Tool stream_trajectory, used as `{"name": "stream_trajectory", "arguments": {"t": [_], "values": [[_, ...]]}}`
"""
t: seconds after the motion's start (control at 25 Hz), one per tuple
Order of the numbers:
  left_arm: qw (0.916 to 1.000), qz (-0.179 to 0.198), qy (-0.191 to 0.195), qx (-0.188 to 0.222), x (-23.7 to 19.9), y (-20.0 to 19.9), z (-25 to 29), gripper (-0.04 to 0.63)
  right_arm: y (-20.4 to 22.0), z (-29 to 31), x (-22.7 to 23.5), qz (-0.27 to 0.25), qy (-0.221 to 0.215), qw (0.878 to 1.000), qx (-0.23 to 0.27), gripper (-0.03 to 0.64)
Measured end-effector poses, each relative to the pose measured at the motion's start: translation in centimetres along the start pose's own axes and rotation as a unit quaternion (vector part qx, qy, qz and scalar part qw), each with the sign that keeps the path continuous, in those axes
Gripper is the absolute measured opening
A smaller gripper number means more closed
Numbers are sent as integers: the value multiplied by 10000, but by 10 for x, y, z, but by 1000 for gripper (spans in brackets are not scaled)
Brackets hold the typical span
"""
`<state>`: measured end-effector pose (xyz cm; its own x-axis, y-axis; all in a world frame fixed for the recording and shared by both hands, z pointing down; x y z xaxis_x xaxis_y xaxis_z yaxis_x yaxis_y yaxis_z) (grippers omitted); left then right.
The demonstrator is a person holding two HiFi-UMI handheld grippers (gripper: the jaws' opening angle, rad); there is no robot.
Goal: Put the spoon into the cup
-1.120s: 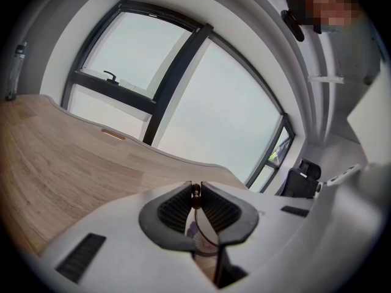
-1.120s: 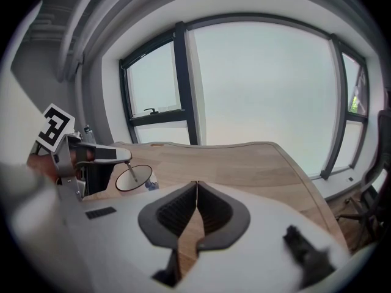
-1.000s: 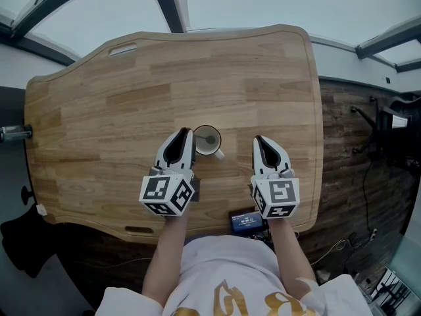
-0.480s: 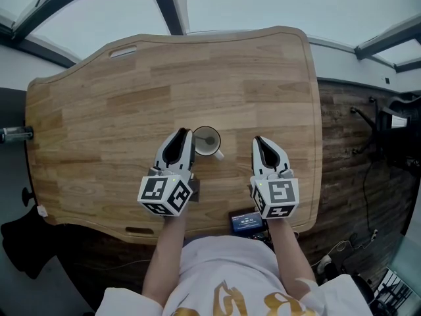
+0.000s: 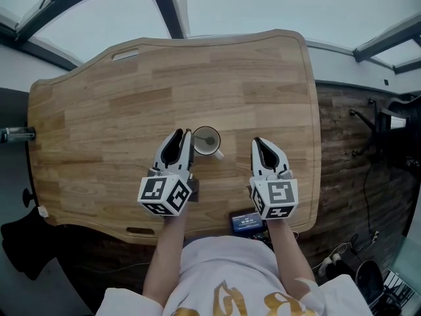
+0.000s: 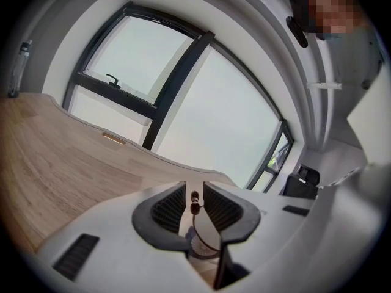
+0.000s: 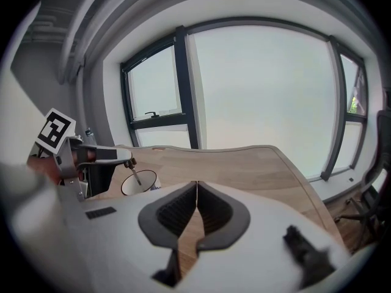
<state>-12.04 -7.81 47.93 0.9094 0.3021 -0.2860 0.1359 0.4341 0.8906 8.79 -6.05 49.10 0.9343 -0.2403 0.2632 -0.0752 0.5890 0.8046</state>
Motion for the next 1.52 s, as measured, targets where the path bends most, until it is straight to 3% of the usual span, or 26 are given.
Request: {"name": "stream_trajectory", "arguments": {"t": [0.44,0.68,0.92,1.52], "values": [[9996,204,-100,175,4,-14,-16,78,-9,-18,-9,-73,-19,9998,192,32],[9980,611,-18,150,16,-26,-33,26,-17,-35,-21,-140,-88,9991,400,32],[9955,946,35,108,30,-35,-57,15,-29,-59,-37,-263,-155,9973,664,32],[9931,1101,120,383,53,-44,-102,14,-25,-114,-56,-464,-133,9935,1028,31]]}}
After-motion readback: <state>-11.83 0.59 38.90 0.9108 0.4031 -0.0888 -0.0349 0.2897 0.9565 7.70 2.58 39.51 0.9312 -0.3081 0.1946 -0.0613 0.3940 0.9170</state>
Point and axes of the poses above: the fingertips, and each gripper's own axes: z forward along the fingers, x to its right, y out of its underside, the point moved 4 cm from there along -z, backward along the fingers, and after that the axes turned 11 degrees about z, right-handed, at the moved point
